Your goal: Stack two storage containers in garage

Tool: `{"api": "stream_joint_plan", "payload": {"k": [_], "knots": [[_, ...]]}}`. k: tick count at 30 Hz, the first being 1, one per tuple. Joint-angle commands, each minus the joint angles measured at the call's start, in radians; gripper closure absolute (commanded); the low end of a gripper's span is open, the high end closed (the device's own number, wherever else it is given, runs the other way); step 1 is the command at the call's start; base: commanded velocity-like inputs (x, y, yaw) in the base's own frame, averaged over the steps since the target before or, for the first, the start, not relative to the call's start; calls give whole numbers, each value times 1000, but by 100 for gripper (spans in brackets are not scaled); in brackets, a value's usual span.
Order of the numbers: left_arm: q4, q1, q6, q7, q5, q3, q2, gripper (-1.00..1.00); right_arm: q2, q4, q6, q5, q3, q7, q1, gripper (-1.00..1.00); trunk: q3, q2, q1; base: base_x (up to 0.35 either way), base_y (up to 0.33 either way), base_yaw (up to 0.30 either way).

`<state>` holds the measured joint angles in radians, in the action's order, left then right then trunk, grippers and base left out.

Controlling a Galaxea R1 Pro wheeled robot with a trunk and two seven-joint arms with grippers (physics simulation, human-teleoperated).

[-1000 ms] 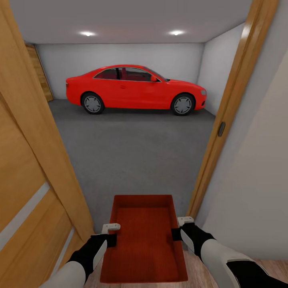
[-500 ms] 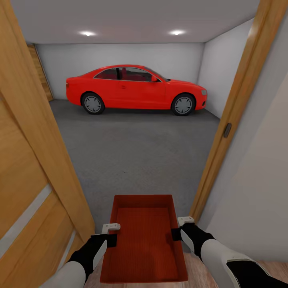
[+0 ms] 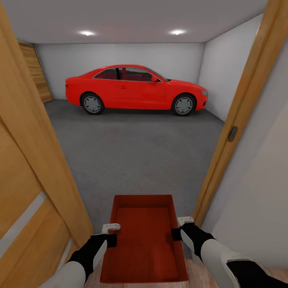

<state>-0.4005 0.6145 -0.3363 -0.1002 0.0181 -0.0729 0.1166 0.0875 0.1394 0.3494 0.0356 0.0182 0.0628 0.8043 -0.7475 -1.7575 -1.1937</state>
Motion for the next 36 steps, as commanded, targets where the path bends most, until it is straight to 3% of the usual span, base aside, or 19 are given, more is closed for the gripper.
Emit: {"api": "stream_joint_plan", "payload": {"k": [1, 36], "knots": [[2, 0, -15, 5, -29, 18, -12, 100, 0, 5, 5, -20, 58, -4, 1, 100, -1, 0, 0, 215, 0, 0], [2, 0, -15, 5, -29, 19, -12, 100, 0, 5, 5, -20, 58, -4, 1, 100, -1, 0, 0, 166, 0, 0]]}}
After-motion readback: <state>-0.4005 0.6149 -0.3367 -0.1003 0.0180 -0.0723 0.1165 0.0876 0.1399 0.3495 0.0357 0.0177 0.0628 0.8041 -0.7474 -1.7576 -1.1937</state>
